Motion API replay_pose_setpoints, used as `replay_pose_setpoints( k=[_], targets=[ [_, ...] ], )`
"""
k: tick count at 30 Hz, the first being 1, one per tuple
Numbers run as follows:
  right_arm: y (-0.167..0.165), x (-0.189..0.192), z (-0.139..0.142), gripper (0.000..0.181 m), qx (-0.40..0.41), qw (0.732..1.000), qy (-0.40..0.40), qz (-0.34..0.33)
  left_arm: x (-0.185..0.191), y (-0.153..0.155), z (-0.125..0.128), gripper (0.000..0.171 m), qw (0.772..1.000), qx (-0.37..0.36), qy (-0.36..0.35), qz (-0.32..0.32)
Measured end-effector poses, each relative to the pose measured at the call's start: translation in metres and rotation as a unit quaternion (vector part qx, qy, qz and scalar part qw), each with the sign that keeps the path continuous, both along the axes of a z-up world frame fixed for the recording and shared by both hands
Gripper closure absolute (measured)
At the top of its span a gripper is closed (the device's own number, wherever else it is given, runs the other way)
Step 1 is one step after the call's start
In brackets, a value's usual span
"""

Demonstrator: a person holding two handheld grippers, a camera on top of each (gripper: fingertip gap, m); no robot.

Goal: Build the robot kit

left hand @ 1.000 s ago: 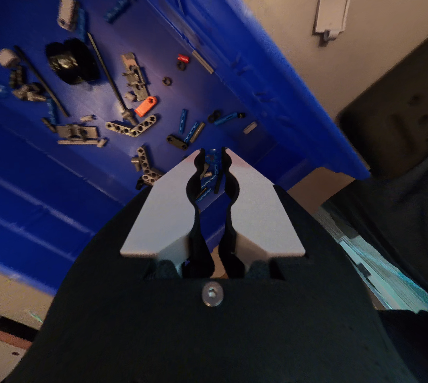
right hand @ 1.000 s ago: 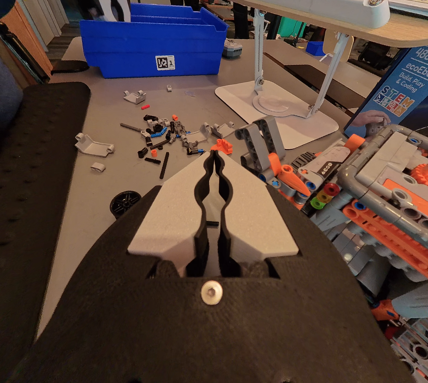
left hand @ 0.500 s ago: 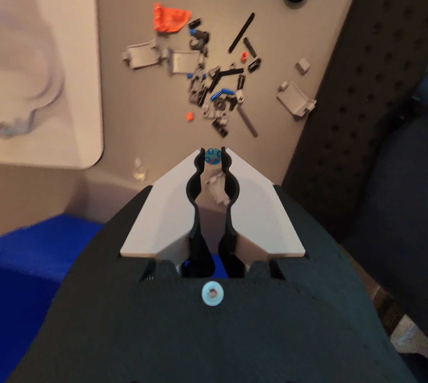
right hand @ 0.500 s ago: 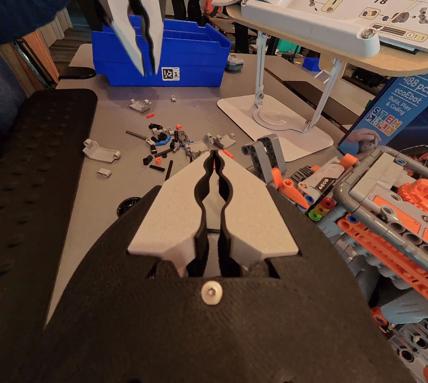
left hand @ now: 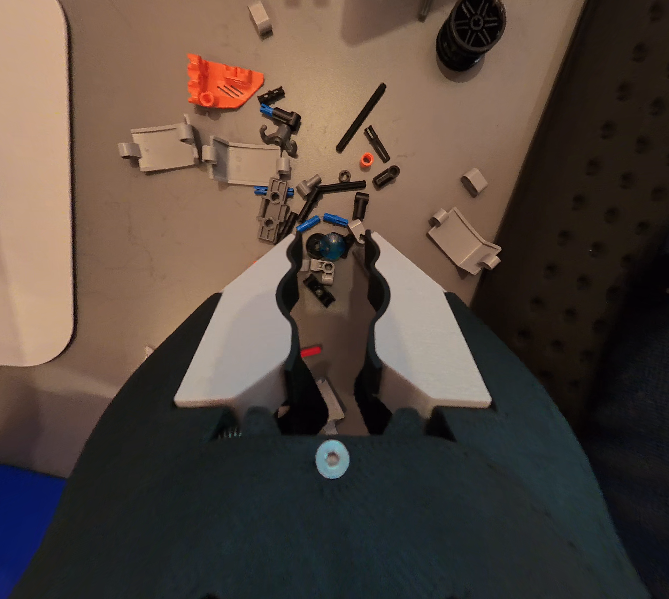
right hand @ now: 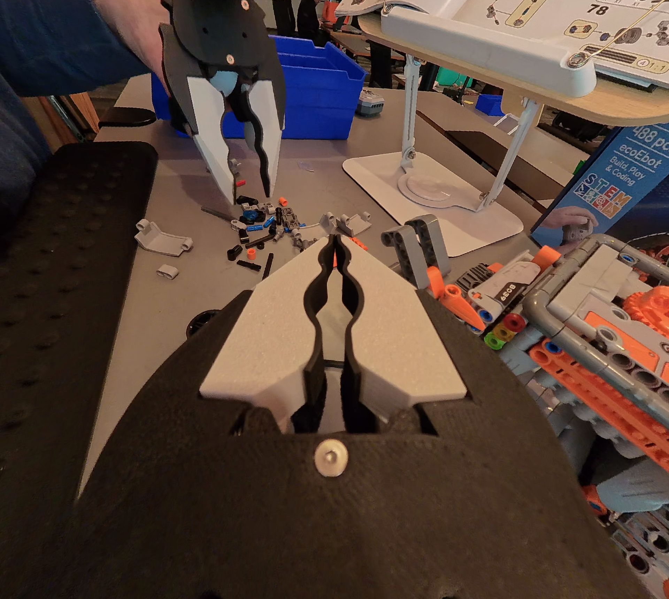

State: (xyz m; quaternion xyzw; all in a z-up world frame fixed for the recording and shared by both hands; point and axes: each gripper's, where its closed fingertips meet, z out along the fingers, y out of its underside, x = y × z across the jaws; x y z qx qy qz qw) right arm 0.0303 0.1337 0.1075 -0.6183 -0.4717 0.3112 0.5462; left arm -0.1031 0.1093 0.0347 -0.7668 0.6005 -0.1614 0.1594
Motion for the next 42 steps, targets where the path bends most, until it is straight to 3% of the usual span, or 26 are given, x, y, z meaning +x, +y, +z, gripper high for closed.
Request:
replay_pose_setpoints(
  k=[3,6,10,13,18,22,31,42],
  targets=[
    [0.0,0.001,0.001,0.181,0.001,1.0,0.003,-0.001,-0.008,0.0,0.027,0.143,0.999,0.017,-0.025,0.016],
    [0.0,0.001,0.003,0.181,0.002,1.0,0.007,-0.001,-0.033,0.001,0.071,0.149,0.997,0.035,-0.063,0.04],
    [0.001,0.001,0.001,0.181,-0.001,1.0,0.006,-0.002,-0.117,0.024,0.122,0.153,0.985,0.101,-0.048,0.13],
    [0.001,0.0,0.0,0.181,-0.003,1.0,0.005,-0.002,-0.195,0.04,0.137,0.155,0.967,0.129,-0.014,0.22],
    [0.003,0.0,-0.004,0.181,-0.01,1.0,0.001,-0.003,-0.292,0.039,0.117,0.156,0.935,0.114,0.071,0.327],
    [0.004,0.0,-0.006,0.181,-0.013,1.0,-0.001,-0.005,-0.312,0.028,0.092,0.156,0.932,0.076,0.093,0.343],
    [0.006,0.001,-0.011,0.181,-0.021,1.0,-0.005,-0.006,-0.316,0.015,0.048,0.156,0.937,0.015,0.117,0.329],
    [0.007,0.002,-0.013,0.181,-0.024,1.0,-0.007,-0.01,-0.251,0.046,0.007,0.153,0.964,0.011,0.056,0.259]
  ],
)
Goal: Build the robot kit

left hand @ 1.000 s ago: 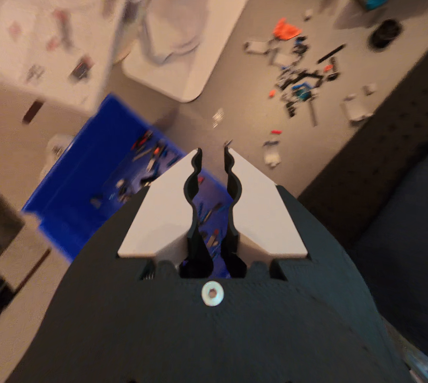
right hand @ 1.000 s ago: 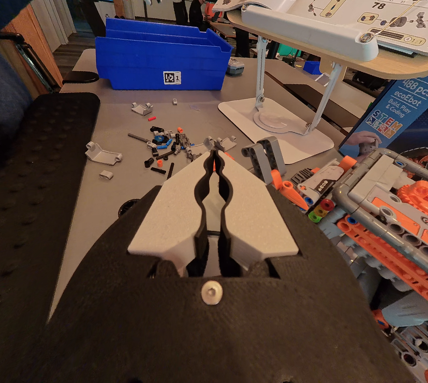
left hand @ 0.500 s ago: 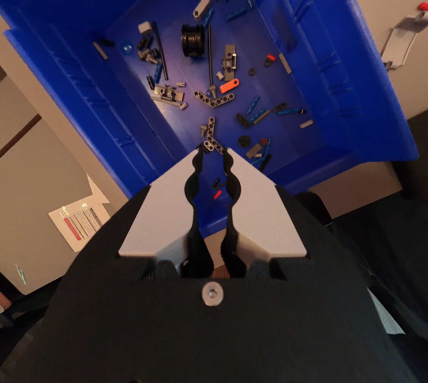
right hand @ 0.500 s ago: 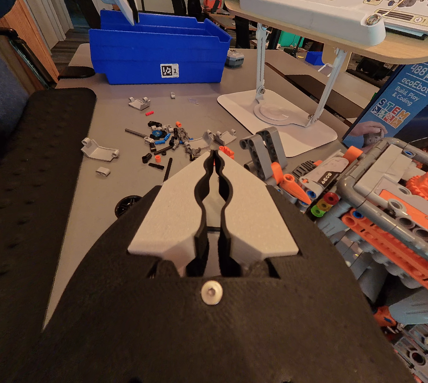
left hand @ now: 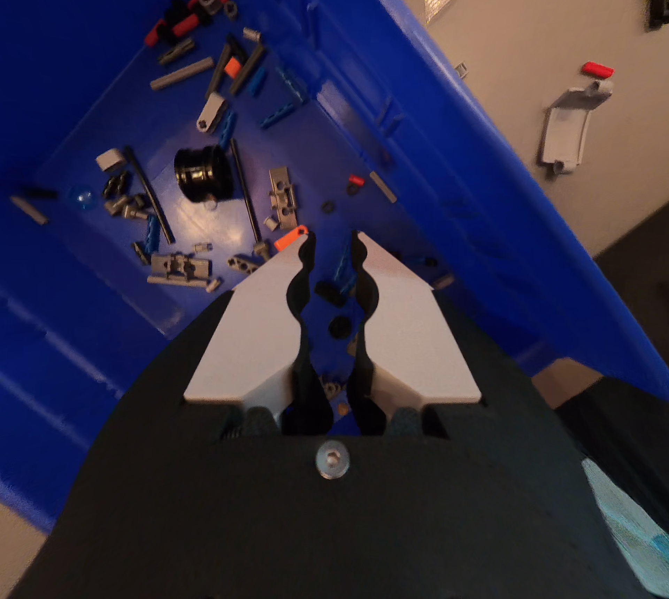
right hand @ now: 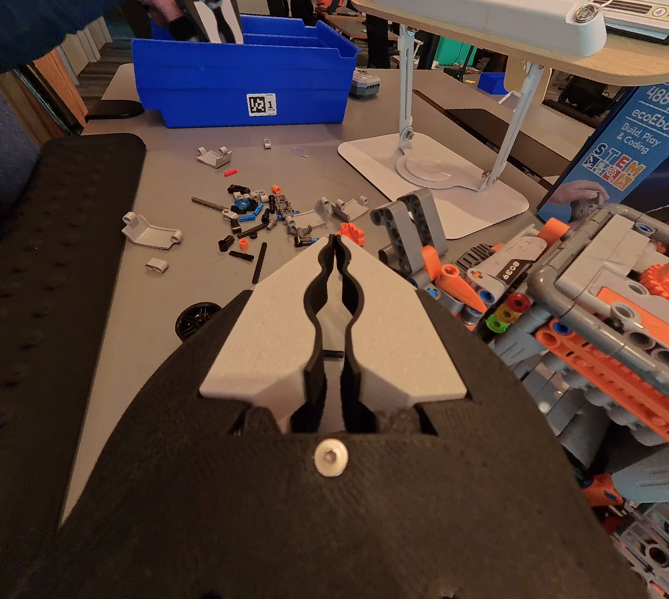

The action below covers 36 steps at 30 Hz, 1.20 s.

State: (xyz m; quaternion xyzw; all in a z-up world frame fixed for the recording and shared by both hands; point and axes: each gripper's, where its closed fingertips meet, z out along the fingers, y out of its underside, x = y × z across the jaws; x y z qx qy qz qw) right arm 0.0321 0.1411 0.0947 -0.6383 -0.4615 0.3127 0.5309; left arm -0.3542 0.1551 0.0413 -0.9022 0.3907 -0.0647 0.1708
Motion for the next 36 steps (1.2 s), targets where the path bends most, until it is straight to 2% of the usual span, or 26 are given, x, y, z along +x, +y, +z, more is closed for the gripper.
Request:
replay_pose_setpoints(
  k=[4,6,11,15,19,36],
  targets=[
    [0.0,0.001,0.001,0.181,0.001,1.0,0.001,-0.002,-0.001,0.008,-0.016,0.153,1.0,0.003,0.02,-0.004],
    [0.0,0.002,0.001,0.181,0.001,1.0,0.001,-0.003,-0.007,0.005,-0.015,0.153,1.0,-0.006,0.02,0.002],
    [0.001,0.0,-0.003,0.181,-0.005,1.0,-0.001,-0.001,-0.039,-0.009,0.025,0.154,0.999,0.004,0.036,0.028],
    [0.002,-0.001,-0.006,0.181,-0.011,1.0,-0.005,0.0,-0.075,-0.013,0.056,0.15,0.994,0.04,0.055,0.08],
    [0.003,-0.001,-0.01,0.181,-0.017,1.0,-0.007,-0.001,-0.096,-0.023,0.069,0.152,0.991,0.053,0.06,0.109],
    [0.005,-0.001,-0.01,0.181,-0.021,1.0,-0.003,-0.003,-0.099,-0.048,0.054,0.156,0.993,0.006,0.074,0.095]
  ],
)
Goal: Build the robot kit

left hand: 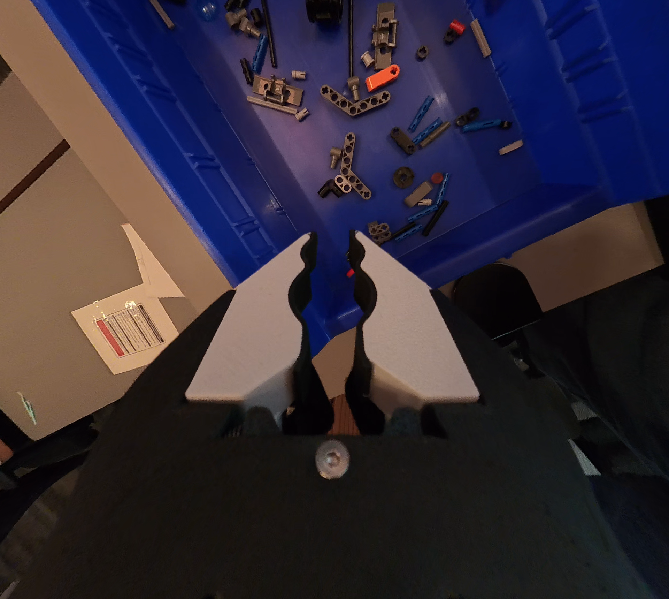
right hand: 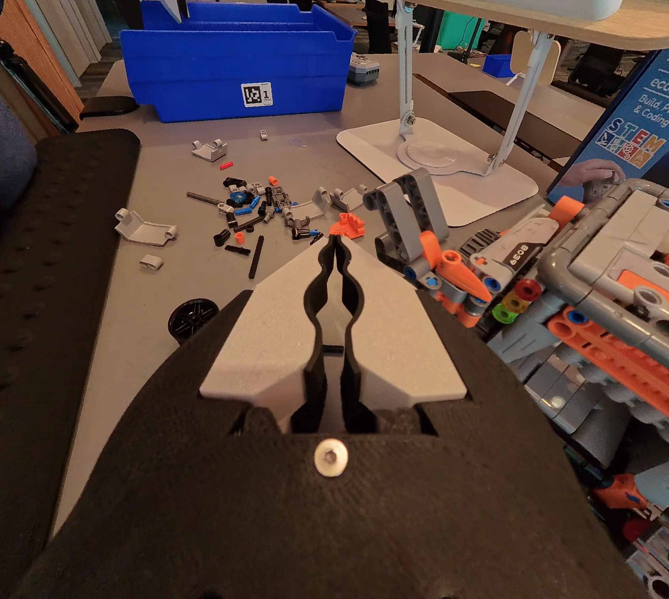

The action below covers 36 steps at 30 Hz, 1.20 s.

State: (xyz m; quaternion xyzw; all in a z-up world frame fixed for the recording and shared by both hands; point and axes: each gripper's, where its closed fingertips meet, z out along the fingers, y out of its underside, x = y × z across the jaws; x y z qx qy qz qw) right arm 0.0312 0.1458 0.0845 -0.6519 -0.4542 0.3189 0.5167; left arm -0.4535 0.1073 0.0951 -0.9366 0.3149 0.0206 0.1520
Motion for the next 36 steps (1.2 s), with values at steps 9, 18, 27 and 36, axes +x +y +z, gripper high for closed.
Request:
replay_pose_setpoints(
  k=[9,18,27,36],
  targets=[
    [0.0,-0.001,0.0,0.181,0.0,1.0,0.0,0.002,0.054,0.002,-0.03,0.155,0.995,-0.035,-0.044,-0.082],
    [0.0,0.0,0.0,0.181,0.001,1.0,0.001,0.002,0.105,0.006,-0.069,0.154,0.982,-0.067,-0.075,-0.159],
    [0.0,0.0,0.0,0.181,0.0,1.0,0.001,0.0,0.116,0.005,-0.082,0.163,0.978,-0.083,-0.079,-0.176],
    [0.001,0.001,0.001,0.181,-0.001,1.0,0.004,-0.004,0.093,-0.004,-0.076,0.156,0.982,-0.1,-0.091,-0.135]
  ],
)
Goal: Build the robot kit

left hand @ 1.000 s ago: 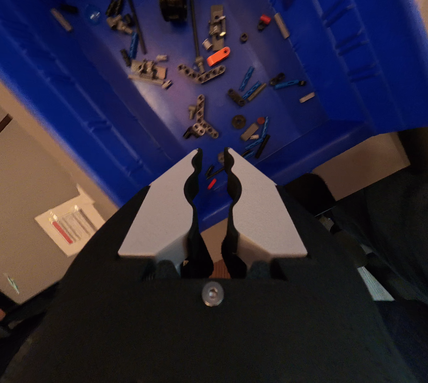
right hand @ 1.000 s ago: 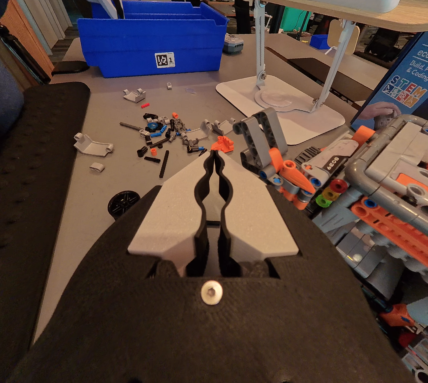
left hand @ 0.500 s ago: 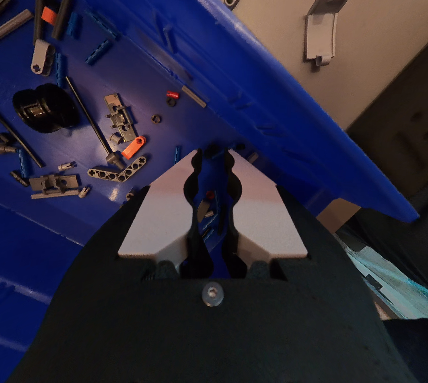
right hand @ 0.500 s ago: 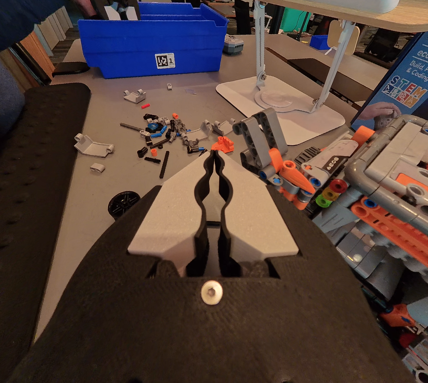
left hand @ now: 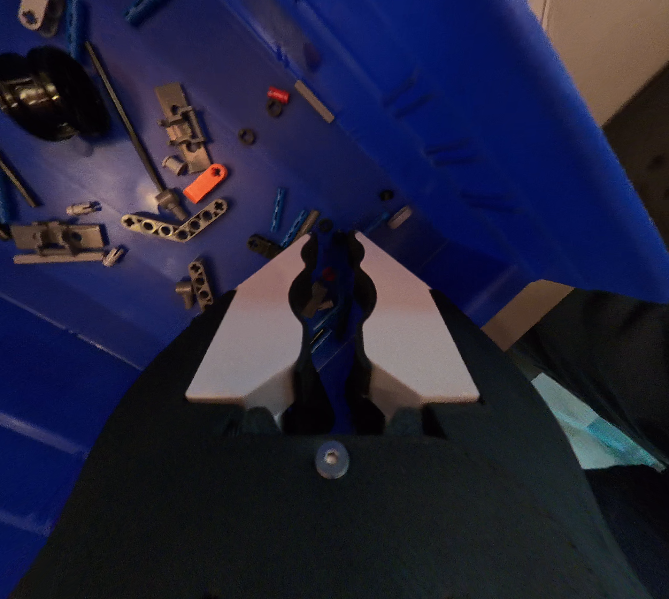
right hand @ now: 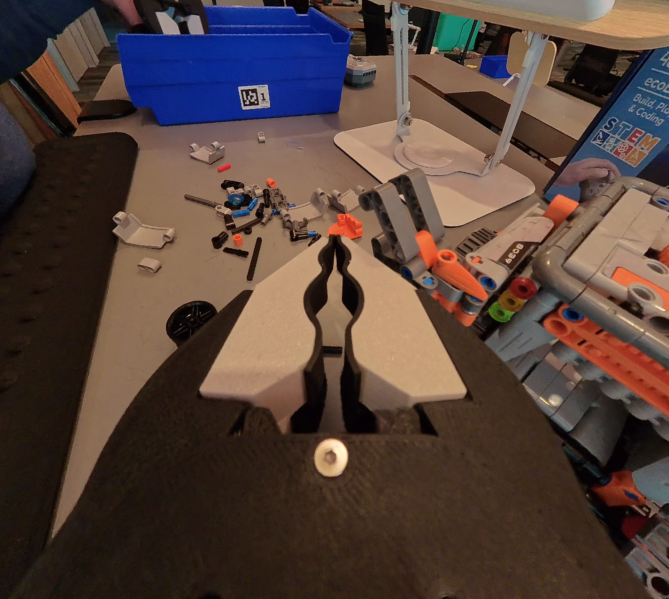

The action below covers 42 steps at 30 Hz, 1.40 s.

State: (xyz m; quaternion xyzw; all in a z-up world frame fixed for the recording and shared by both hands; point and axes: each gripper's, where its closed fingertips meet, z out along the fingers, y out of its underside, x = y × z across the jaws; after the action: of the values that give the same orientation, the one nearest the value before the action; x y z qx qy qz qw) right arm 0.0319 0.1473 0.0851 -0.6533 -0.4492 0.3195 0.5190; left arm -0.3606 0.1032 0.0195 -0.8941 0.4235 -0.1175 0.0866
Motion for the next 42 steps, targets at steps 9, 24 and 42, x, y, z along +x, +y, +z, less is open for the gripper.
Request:
replay_pose_setpoints(
  k=[9,24,42],
  targets=[
    [0.004,0.001,0.001,0.181,-0.004,1.0,0.004,-0.01,-0.008,0.06,0.034,0.153,0.989,0.113,-0.049,0.078],
    [0.004,0.002,0.001,0.181,-0.007,1.0,0.004,-0.011,0.01,0.119,0.03,0.114,0.993,0.105,-0.035,0.049],
    [0.001,0.0,-0.001,0.181,-0.005,1.0,-0.003,-0.002,0.018,0.133,0.012,0.082,0.988,0.145,-0.02,-0.057]
  ],
)
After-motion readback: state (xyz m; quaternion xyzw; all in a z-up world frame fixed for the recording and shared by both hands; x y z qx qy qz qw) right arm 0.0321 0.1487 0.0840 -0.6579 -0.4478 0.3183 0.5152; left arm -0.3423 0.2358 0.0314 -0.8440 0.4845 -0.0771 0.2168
